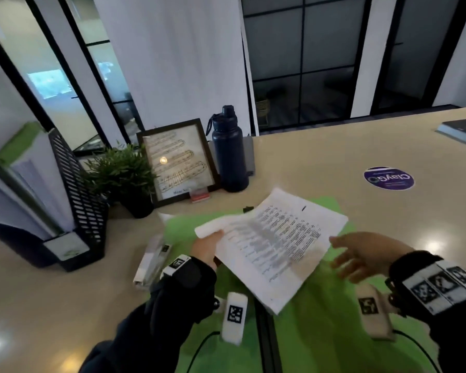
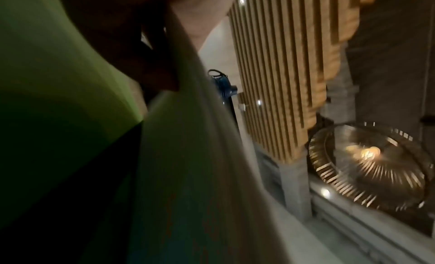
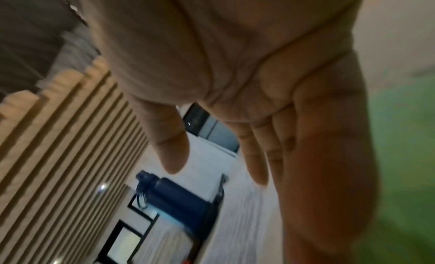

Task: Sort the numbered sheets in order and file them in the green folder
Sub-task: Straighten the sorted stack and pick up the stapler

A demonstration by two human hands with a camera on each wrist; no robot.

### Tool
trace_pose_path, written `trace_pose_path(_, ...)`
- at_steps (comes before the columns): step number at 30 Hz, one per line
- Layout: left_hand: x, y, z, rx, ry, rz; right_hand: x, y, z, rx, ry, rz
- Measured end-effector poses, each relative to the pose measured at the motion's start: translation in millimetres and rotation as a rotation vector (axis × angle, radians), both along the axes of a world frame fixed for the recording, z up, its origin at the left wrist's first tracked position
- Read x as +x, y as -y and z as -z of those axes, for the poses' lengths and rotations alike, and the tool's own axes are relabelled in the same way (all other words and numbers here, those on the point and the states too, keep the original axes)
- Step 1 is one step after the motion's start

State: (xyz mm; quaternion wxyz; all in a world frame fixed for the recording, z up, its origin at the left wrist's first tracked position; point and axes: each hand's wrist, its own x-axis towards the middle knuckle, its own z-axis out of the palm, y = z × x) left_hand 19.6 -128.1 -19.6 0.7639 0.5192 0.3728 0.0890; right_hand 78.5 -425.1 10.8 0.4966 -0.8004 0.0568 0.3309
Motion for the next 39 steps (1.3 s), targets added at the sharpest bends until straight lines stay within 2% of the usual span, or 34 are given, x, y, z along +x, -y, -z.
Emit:
trace_pose_path(3, -1, 4, 12, -0.005, -0.054, 0.010, -19, -6, 17, -0.088, -0.177, -0.124)
trace_pose_path(5, 0, 8, 14, -0.062, -0.046, -0.010, -25, -6, 30, -0.037, -0.207, -0.055)
trace_pose_path(8, -5, 25, 9, -0.176, 0.004, 0.006, -33, -9, 41, 0.207, -0.269, 0.129)
trace_pose_path(11, -19, 45, 0, -0.205, 0.030, 0.154, -36, -18, 45, 0.498, -0.274, 0.297)
trace_pose_path(12, -25, 49, -3, -0.139, 0.026, 0.230, -33, -19, 48, 0.556, -0.262, 0.376)
trace_pose_path(14, -35, 48, -6, 0.025, 0.027, 0.395, -25, -16, 54, 0.552, -0.175, 0.467)
trace_pose_path(17, -36, 26, -14, 0.064, 0.018, 0.588, -17, -9, 47, 0.515, 0.027, 0.405)
trace_pose_path(20, -27, 9, -22, 0.027, -0.009, 0.664, -19, -6, 31, 0.507, 0.193, 0.273)
trace_pose_path(22, -21, 16, -28, 0.100, 0.027, 0.668, -22, -9, 22, 0.492, 0.306, 0.190)
trace_pose_path(25, -13, 41, -36, 0.273, 0.109, 0.622, -29, -20, 2, 0.468, 0.487, 0.192)
trace_pose_path(28, -5, 64, -48, 0.489, 0.278, 0.449, -35, -29, -20, 0.501, 0.612, 0.212)
trace_pose_path(31, -5, 73, -55, 0.587, 0.429, 0.318, -35, -33, -28, 0.543, 0.689, 0.242)
trace_pose_path(33, -9, 74, -47, 0.602, 0.435, 0.298, -34, -35, -17, 0.492, 0.683, 0.298)
trace_pose_path(36, -12, 75, -23, 0.551, 0.262, 0.370, -37, -41, 15, 0.461, 0.494, 0.372)
trace_pose_path(39, -8, 74, -14, 0.549, 0.197, 0.346, -32, -48, 31, 0.411, 0.422, 0.336)
